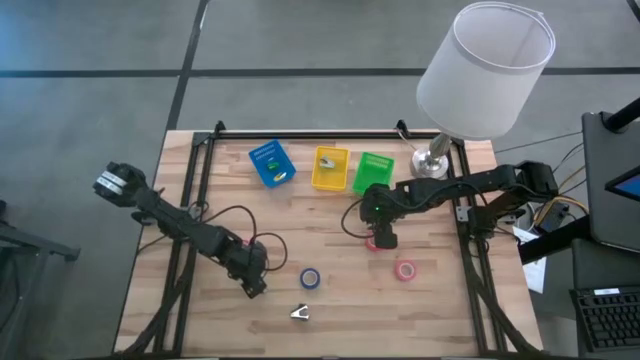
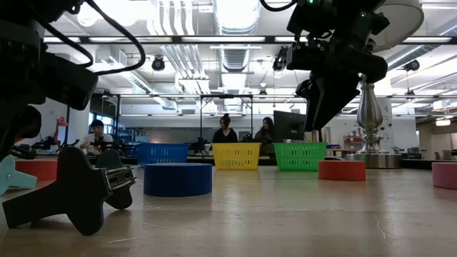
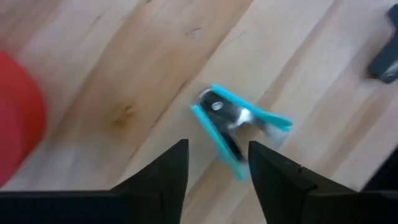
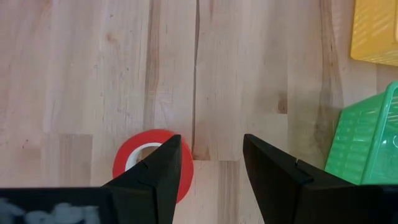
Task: Pick and place Stapler, Stapler remover, tape
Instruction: Put the light blue staple remover into the yellow bin
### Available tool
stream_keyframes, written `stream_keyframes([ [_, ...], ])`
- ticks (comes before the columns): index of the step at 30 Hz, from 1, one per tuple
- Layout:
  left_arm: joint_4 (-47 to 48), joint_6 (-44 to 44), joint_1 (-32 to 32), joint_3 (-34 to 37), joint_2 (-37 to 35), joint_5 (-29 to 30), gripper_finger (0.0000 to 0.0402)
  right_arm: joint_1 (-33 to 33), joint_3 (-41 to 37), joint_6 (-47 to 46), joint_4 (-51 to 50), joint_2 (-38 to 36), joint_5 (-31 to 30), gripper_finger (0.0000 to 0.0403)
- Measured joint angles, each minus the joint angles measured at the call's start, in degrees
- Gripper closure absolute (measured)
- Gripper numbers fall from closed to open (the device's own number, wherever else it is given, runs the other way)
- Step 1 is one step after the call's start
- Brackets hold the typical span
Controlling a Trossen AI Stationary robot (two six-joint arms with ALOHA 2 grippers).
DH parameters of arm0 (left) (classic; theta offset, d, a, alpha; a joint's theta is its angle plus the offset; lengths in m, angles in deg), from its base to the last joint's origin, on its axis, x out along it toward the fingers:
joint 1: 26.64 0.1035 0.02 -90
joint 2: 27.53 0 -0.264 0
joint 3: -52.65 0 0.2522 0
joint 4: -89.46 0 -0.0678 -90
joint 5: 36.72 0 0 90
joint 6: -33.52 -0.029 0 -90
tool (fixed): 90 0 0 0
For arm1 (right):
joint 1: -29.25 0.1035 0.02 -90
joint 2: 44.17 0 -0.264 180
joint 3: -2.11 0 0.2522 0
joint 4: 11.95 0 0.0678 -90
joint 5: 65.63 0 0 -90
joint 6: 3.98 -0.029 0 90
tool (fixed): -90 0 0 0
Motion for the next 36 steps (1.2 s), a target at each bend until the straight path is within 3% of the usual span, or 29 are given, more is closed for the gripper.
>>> stream_keyframes([
  [5, -1.8, 0.7, 0.0, 0.0, 0.0, -0.1, 0.0214, 0.0, 0.0, 0.0, 0.0, 0.0, 0.0, 0.0234],
  [21, -1.9, -5.3, 0.0, -0.1, 4.5, -1.0, 0.0220, 0.0, 0.0, 0.0, 0.1, 0.0, 0.0, 0.0234],
  [27, -1.0, -9.8, 0.5, -1.1, 4.7, 0.2, 0.0279, 0.0, 0.0, -0.1, 0.2, 0.0, 0.0, 0.0234],
  [33, -2.1, -15.9, 2.7, -3.2, 4.8, 6.6, 0.0358, 0.0, 0.0, -1.7, 0.3, 0.0, 0.0, 0.0234],
  [36, -2.2, -21.0, 4.5, -5.6, 4.8, 8.7, 0.0371, 0.0, -0.1, -3.1, 0.3, 0.0, 0.0, 0.0234],
])
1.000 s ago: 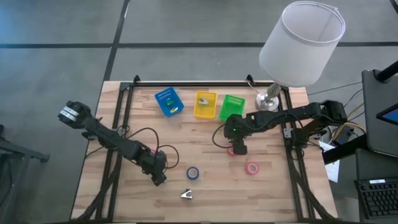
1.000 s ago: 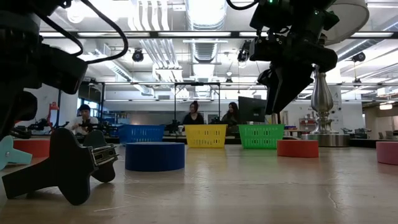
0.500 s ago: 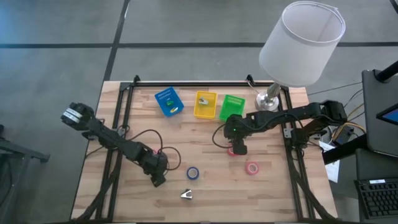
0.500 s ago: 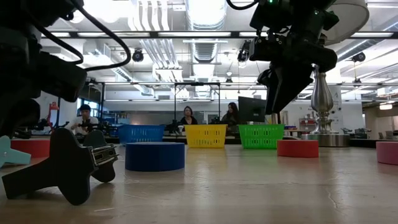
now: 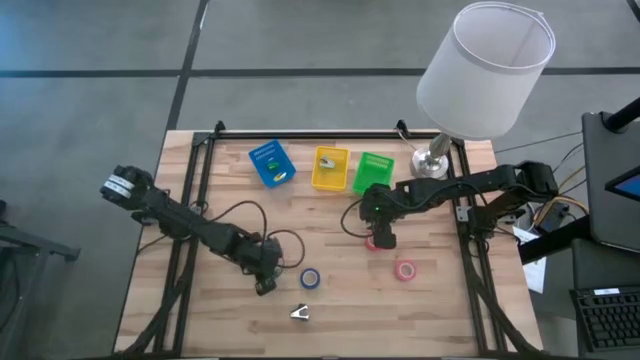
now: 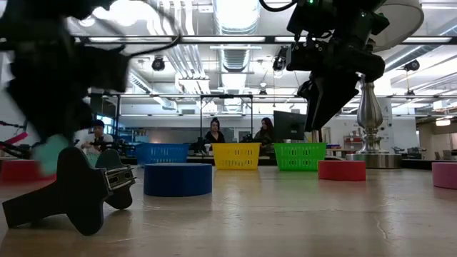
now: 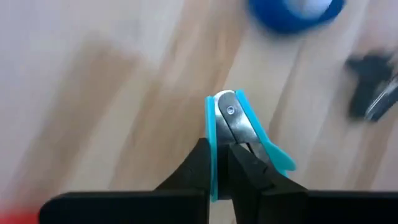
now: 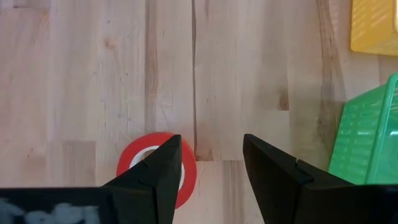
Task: Pick and place Stapler, Stapler remover, tape
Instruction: Put the light blue staple remover into the yellow bin
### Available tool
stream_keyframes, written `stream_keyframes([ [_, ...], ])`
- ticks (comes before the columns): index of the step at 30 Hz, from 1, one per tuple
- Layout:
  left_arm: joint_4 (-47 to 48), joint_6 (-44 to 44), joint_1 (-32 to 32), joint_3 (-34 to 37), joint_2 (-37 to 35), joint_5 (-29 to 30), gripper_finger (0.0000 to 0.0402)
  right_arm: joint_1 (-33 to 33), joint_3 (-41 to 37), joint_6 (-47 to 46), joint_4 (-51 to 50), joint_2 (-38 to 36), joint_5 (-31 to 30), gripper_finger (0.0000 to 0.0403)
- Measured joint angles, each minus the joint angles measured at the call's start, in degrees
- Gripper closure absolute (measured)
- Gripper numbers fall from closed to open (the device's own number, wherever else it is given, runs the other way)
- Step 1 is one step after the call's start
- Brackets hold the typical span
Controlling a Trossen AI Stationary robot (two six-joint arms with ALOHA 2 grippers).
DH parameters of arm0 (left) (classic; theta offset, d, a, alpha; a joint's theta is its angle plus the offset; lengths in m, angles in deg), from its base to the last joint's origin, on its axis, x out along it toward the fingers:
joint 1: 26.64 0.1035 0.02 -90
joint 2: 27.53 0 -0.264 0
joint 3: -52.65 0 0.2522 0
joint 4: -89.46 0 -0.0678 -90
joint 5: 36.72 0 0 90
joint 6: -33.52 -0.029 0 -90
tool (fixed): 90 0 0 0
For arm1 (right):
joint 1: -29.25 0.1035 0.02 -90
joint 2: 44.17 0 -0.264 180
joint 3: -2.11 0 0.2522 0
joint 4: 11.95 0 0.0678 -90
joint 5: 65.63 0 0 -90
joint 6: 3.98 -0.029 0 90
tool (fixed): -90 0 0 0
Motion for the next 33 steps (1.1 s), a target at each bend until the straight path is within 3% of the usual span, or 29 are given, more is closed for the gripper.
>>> stream_keyframes([
  [6, 0.2, -14.3, 5.7, -5.8, 0.0, 8.0, 0.0351, 0.0, -0.3, -2.6, 0.4, 0.0, 0.0, 0.0234],
  [9, 0.2, -21.3, 10.4, -8.6, 0.1, 8.6, 0.0337, 0.6, -1.0, -4.6, 0.7, 0.0, 0.0, 0.0234],
  [16, -1.6, -44.3, 23.3, -14.5, 0.2, 12.0, 0.0355, 5.3, -3.4, -6.1, 1.0, 0.0, 4.4, 0.0234],
  [23, -2.6, -50.5, 36.9, -22.1, 4.4, 4.7, 0.0346, 9.4, -4.1, -9.1, 1.2, 0.0, 4.6, 0.0234],
  [27, -2.4, -54.6, 40.5, -26.9, 11.8, 0.8, 0.0345, 10.0, -4.1, -9.2, 1.5, 0.0, 4.5, 0.0234],
  [33, 2.6, -61.1, 44.0, -38.9, 24.4, 0.4, 0.0344, 10.0, -4.1, -11.8, 2.7, 0.0, 4.5, 0.0234],
])
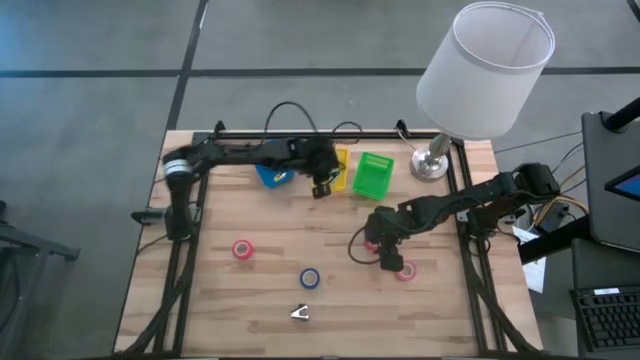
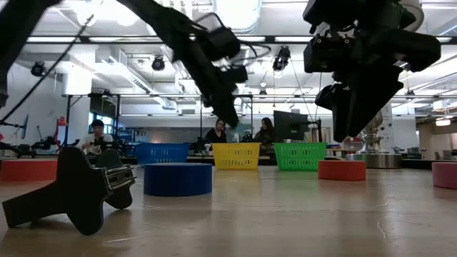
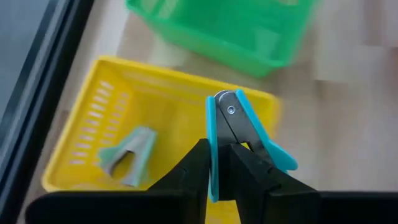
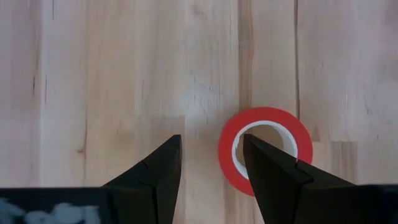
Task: Pick and place Stapler, Stapler remover, tape
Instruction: Put the light blue staple remover into the yellow bin, then put the black staple remover into the yellow bin
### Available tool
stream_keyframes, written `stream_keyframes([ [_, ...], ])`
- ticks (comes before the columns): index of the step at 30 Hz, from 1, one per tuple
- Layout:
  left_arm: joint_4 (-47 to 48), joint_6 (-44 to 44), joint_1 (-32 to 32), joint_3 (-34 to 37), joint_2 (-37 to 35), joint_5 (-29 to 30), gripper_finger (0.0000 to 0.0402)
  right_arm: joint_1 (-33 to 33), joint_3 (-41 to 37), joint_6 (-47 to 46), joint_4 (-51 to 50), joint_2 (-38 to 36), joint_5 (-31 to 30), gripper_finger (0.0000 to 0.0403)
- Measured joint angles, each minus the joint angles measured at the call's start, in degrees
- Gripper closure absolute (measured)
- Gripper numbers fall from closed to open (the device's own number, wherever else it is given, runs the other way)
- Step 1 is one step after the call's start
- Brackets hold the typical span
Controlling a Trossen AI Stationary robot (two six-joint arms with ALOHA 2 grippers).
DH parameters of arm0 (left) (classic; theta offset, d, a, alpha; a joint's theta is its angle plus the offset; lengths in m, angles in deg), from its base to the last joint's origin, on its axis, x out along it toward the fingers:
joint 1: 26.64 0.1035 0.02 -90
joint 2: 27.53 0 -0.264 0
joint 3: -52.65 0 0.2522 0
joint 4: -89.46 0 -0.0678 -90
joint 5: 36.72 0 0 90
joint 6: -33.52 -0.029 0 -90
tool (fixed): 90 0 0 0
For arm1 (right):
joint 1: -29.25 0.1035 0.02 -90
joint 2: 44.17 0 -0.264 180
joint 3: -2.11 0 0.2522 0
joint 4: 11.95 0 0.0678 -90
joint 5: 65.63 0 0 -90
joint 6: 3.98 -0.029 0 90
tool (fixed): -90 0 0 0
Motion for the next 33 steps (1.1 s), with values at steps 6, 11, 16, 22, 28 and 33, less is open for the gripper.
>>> stream_keyframes([
  [6, 8.4, -2.4, 3.6, -11.1, 9.6, 0.4, 0.0346, 0.1, -0.1, -0.5, 0.1, 0.0, 0.0, 0.0234],
  [11, 12.9, -2.9, 5.6, -15.8, 14.7, 0.4, 0.0339, 0.9, -0.2, -2.6, 0.4, 0.0, -0.4, 0.0234],
  [16, 12.2, -2.7, 5.8, -15.8, 16.4, 0.5, 0.0318, 2.5, -0.4, -3.7, 1.5, 0.0, -0.6, 0.0234],
  [22, 10.4, -3.2, 5.1, -15.7, 15.7, 2.7, 0.0285, 4.9, -0.5, -3.8, 2.5, 0.0, -0.6, 0.0234],
  [28, 12.0, -2.4, 4.4, -16.3, 11.7, 2.2, 0.0263, 6.9, -0.5, -3.7, 3.7, 0.0, -0.6, 0.0234],
  [33, 17.5, 0.9, 1.8, -15.6, 6.8, -2.9, 0.0266, 7.0, -0.5, -2.8, 4.0, 0.0, -0.6, 0.0234],
])
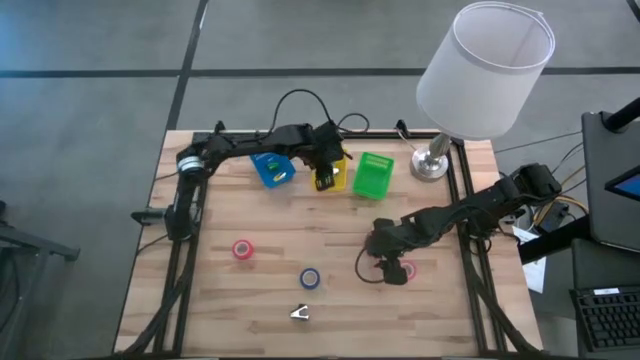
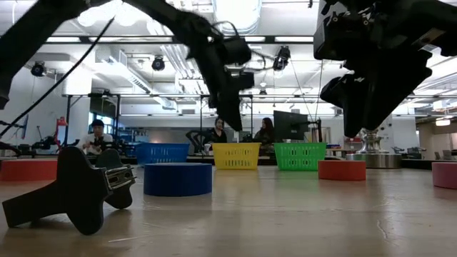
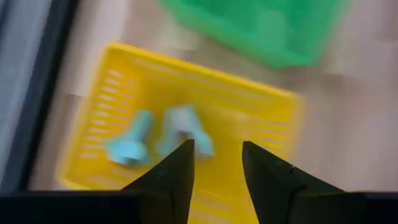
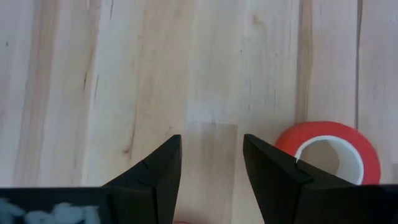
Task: Pick and place Stapler, Stapler remover, tape
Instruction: Put the black staple remover into the yellow bin
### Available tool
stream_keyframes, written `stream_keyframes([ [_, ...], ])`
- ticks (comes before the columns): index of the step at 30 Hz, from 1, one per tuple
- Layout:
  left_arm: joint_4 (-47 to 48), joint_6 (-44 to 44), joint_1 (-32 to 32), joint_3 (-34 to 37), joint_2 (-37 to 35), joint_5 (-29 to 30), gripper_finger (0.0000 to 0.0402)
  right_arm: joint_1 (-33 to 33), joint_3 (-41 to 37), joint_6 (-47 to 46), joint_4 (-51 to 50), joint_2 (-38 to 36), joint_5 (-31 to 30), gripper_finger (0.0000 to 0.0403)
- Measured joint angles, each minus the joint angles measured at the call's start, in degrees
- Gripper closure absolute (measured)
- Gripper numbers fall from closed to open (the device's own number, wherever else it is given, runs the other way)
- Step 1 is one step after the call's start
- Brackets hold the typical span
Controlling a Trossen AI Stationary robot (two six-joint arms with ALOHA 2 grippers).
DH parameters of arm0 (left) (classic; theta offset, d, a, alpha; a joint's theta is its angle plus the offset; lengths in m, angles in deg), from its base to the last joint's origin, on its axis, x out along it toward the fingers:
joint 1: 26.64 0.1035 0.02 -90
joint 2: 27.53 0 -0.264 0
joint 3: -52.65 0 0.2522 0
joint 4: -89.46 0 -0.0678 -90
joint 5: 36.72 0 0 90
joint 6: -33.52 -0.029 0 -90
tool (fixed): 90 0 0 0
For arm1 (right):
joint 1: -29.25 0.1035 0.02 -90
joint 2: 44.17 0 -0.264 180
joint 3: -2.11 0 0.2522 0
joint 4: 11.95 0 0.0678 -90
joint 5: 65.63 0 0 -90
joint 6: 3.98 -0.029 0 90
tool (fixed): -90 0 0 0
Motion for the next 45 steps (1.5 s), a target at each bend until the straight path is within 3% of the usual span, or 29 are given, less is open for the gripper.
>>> stream_keyframes([
  [6, 6.7, 5.2, -7.0, 2.1, -4.6, -9.0, 0.0276, -0.1, 0.0, 5.4, 0.9, 0.0, 0.0, 0.0234],
  [16, 6.3, 7.4, -26.6, 12.6, -11.4, -9.0, 0.0280, -2.2, 0.5, 17.5, 1.1, 0.0, 0.1, 0.0234],
  [27, -5.4, 29.7, -43.4, 23.3, -12.5, -8.2, 0.0280, -6.4, 3.9, 27.8, 0.9, 0.0, 0.1, 0.0234],
  [36, -27.0, 41.2, -48.5, 33.5, -12.4, -7.0, 0.0282, -8.9, 5.6, 33.6, 0.9, 0.0, 0.1, 0.0234],
  [45, -32.1, 46.8, -50.3, 38.0, -12.4, -2.5, 0.0282, -9.6, 5.7, 36.2, 0.9, 0.0, 0.2, 0.0234],
])
